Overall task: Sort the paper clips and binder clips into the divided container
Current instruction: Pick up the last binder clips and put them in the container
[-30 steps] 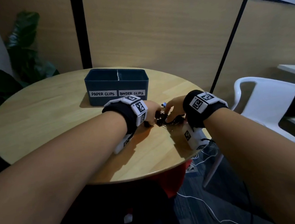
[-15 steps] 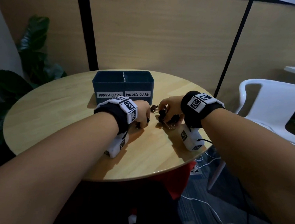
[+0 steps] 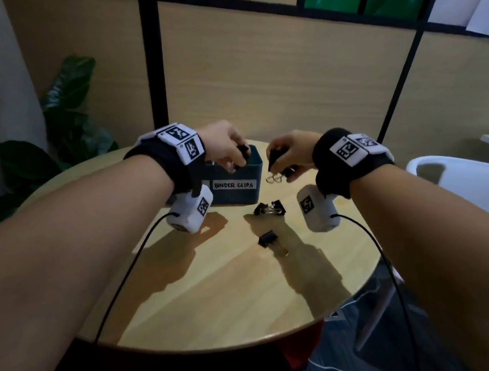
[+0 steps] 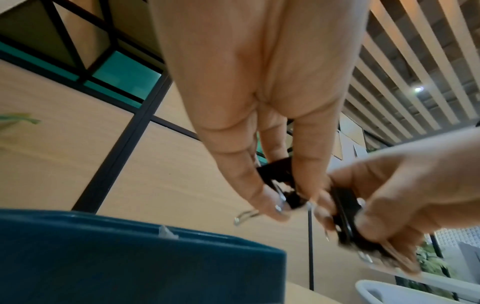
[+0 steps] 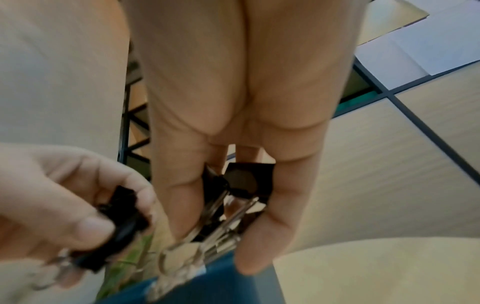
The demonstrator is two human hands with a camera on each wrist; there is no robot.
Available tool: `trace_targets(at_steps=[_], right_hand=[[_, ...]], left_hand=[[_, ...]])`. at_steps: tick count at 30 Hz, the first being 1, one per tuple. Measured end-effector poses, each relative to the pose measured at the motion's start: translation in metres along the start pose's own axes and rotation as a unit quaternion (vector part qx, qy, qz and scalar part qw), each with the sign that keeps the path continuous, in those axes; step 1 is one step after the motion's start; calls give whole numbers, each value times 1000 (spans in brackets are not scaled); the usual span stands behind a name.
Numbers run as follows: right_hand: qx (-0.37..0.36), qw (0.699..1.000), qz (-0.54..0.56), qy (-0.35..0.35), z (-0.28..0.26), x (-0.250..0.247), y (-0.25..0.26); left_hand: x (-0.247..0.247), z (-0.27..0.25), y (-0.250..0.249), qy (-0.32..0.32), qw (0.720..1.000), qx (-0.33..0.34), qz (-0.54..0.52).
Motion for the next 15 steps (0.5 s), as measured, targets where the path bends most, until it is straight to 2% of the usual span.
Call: trace_targets(at_steps=[2,5,8,11,13,15], right_hand=[[-22,999,25,-23,12,-13,18],[-51,997,-10,-55,39,-14,39],[-63,993,-75,-71,67,-1,47],[-71,989,-121,-43,85,12,44],[-81,988,-130,-21,89,16,42],[-77,989,-119,-38,86,10,41]], left_hand=[[-11,15,-3,-55,998,8,-7],[-11,42,7,-96,995,-5,13],[-7,59,21,-101,993,-20,57],[-7,69,37,-70,992,-45,93],[-7,71,42,-57,992,-57,99],[-5,67,37,-76,989,-46,115]])
Point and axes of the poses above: each hand's wrist, its own z-axis towards the middle knuckle, its own x-axis out of the palm, y = z × x, the point moved 6 cm from there along z, towards the middle knuckle, and after that the axes turned 2 degrees about x, right-handed, at the moved point
